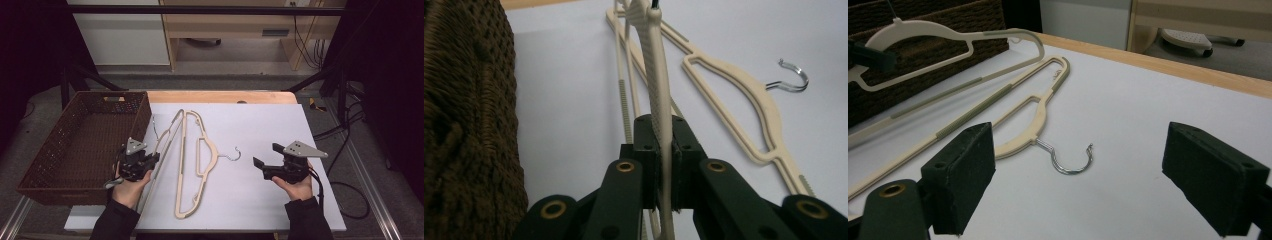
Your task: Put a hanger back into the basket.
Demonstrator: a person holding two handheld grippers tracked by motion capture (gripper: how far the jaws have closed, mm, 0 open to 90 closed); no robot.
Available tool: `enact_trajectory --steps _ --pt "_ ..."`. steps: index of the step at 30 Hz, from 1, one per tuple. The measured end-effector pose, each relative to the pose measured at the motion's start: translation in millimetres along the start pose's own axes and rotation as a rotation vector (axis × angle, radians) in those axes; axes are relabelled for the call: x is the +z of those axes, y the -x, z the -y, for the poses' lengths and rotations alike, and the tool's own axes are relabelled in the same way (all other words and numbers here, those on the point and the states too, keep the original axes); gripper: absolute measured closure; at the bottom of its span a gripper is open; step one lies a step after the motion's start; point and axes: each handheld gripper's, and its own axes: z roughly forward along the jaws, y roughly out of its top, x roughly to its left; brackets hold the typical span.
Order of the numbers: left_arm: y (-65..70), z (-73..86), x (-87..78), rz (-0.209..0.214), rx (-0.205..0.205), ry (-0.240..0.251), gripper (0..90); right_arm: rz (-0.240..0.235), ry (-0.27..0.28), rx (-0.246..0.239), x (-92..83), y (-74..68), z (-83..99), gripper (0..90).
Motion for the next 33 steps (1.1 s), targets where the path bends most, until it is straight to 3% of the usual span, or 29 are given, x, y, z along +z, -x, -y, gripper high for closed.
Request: enact_trajectory --steps 8,19,25,29,33 --pt "-0.3 -10.5 -33.7 0.047 -0.005 0.110 85.7 0.026 0.024 0.021 -10.6 8.1 2.1 11.8" --pt "-3.4 -35.4 -68.8 0.212 0.025 0.220 86.0 0.049 0.056 0.040 -20.9 16.2 -0.4 8.2" --pt "-3.9 -59.3 -83.2 0.231 0.099 0.236 86.0 0.047 0.085 0.045 -28.6 21.6 -1.3 5.1" --pt "-7.1 -73.5 -95.0 0.269 0.155 0.247 86.1 0.052 0.093 0.041 -33.7 23.9 -1.5 4.2" --pt "-14.4 -83.0 -103.6 0.262 0.209 0.245 86.1 0.052 0.098 0.037 -37.5 25.1 -0.9 3.9"
